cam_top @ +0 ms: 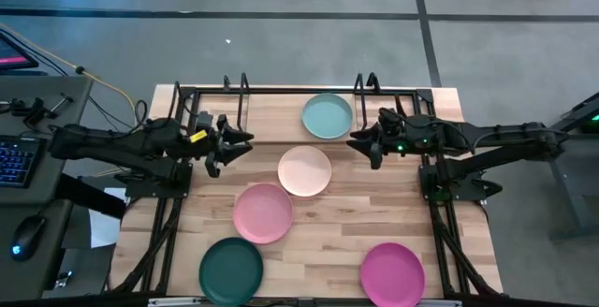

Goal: Place and stack plates onto a shelf
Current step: Put the pink plate on the shelf

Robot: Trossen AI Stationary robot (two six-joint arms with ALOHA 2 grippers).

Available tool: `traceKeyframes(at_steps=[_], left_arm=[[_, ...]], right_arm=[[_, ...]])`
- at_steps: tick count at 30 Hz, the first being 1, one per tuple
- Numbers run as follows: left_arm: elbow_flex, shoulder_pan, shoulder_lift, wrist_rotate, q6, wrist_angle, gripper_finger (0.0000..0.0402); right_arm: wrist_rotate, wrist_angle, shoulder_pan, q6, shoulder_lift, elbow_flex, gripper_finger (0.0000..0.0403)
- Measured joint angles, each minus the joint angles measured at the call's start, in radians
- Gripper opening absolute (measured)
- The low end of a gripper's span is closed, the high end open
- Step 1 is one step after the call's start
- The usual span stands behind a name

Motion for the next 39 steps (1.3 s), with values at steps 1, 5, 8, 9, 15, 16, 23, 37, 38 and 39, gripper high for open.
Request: traceKeyframes(at_steps=[1, 5, 8, 9, 15, 16, 23, 37, 38, 39], left_arm=[[0.0, 0.0, 0.003, 0.0, -0.022, 0.011, 0.0182], [0.0, 0.007, 0.017, -0.042, -0.037, 0.059, 0.0182], [0.014, 0.021, 0.028, -0.051, -0.117, 0.014, 0.0182], [0.034, 0.024, 0.032, -0.051, -0.143, -0.05, 0.0182], [0.216, -0.02, 0.097, -0.037, -0.371, -0.677, 0.0182], [0.23, -0.035, 0.114, -0.021, -0.437, -0.77, 0.0182], [0.185, -0.195, 0.26, 0.064, -0.819, -1.097, 0.0182], [-0.045, -0.304, 0.435, 0.095, -1.115, -0.741, 0.0181], [-0.056, -0.304, 0.442, 0.095, -1.128, -0.719, 0.0181], [-0.068, -0.304, 0.451, 0.095, -1.143, -0.711, 0.0181]], right_arm=[[0.0, 0.0, 0.0, -0.001, 0.0, 0.0, 0.0169], [0.0, 0.0, -0.002, -0.008, 0.0, 0.0, 0.0169], [0.0, 0.0, -0.005, -0.009, 0.0, 0.0, 0.0169], [0.0, 0.0, -0.005, -0.008, 0.0, 0.0, 0.0169], [0.0, 0.0, -0.005, -0.005, 0.0, 0.0, 0.0169], [0.0, 0.0, -0.005, -0.004, 0.0, 0.0, 0.0169], [0.001, 0.0, -0.005, -0.001, 0.001, 0.0, 0.0169], [0.001, -0.01, -0.005, -0.001, 0.001, 0.0, 0.0169], [0.001, -0.014, -0.005, -0.001, 0.001, 0.0, 0.0169], [0.001, -0.02, -0.005, -0.001, 0.001, 0.0, 0.0169]])
